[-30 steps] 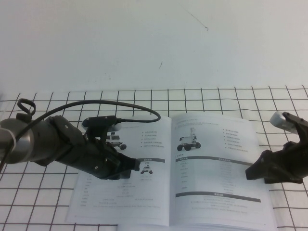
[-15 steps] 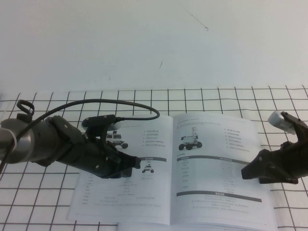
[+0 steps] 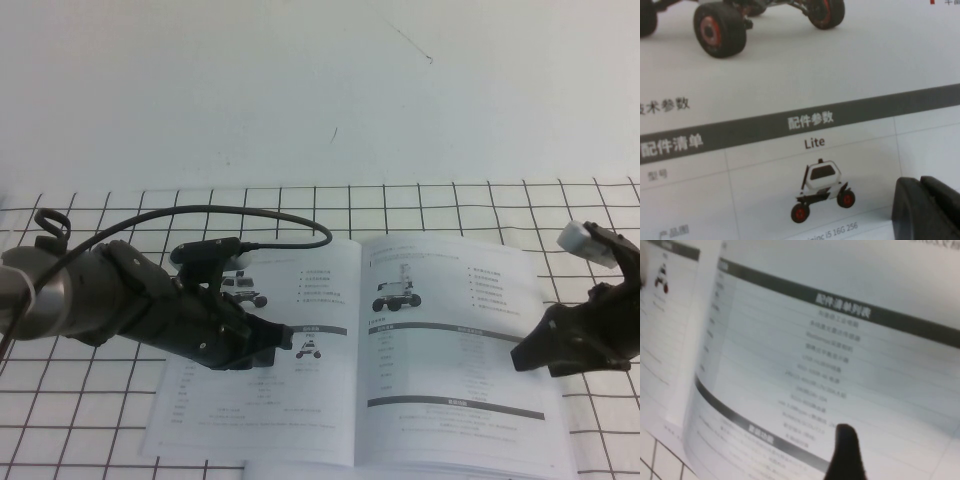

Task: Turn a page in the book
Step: Open the closed book

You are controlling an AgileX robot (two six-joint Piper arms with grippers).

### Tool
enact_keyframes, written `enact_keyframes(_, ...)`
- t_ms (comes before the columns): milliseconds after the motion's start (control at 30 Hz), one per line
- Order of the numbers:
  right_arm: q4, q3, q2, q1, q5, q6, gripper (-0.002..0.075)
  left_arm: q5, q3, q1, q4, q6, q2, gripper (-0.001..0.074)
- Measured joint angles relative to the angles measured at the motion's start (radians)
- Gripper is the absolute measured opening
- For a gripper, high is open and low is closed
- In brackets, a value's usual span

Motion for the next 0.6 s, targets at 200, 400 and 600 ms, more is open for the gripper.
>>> enact_keyframes(200, -0.105, -0.018, 0.000, -0.002, 0.027, 0.065, 0.0496, 0.000, 0.000, 0.000, 0.000, 0.002, 0.000, -0.0003)
enact_keyframes(400, -0.114, -0.018, 0.030, -0.002, 0.029, 0.068, 0.0496, 0.000, 0.000, 0.000, 0.000, 0.002, 0.000, -0.0003)
enact_keyframes(600, -0.052, -0.020, 0.039, 0.009, 0.035, 0.025, 0.0496, 0.000, 0.000, 0.000, 0.000, 0.002, 0.000, -0.0003)
